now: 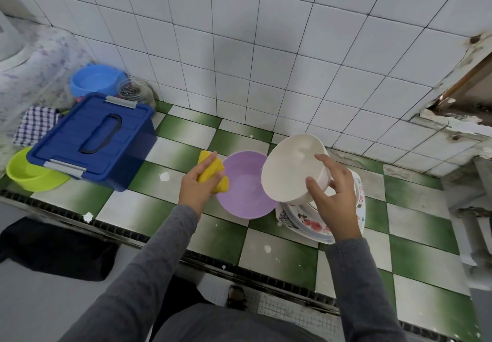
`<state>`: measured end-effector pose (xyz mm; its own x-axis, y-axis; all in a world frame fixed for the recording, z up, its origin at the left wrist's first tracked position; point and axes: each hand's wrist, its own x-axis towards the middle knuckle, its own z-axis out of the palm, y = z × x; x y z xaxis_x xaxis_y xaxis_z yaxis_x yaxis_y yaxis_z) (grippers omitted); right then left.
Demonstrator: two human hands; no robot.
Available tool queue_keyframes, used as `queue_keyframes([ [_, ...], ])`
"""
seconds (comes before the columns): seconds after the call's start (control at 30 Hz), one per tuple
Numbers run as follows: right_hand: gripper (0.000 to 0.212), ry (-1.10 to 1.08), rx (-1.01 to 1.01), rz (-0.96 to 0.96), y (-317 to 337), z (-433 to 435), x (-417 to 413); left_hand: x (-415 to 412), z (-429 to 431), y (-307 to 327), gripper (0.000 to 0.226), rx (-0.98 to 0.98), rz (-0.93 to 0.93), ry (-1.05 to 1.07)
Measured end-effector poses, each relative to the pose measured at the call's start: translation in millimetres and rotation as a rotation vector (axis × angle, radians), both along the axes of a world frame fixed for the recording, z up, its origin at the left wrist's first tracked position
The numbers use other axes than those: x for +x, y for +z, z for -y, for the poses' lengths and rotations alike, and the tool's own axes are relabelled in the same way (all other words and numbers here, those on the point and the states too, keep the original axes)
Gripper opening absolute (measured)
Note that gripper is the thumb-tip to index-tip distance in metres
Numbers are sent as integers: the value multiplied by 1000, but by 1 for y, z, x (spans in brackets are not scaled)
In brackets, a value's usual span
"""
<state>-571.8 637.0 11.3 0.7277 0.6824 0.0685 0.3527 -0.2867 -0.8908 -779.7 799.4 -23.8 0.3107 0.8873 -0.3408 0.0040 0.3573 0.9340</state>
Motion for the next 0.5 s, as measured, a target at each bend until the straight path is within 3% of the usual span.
queue_keyframes([
  [0.5, 48, 37, -52, 101, 9, 0, -5, 3, -3, 3, 50, 6, 29, -8],
])
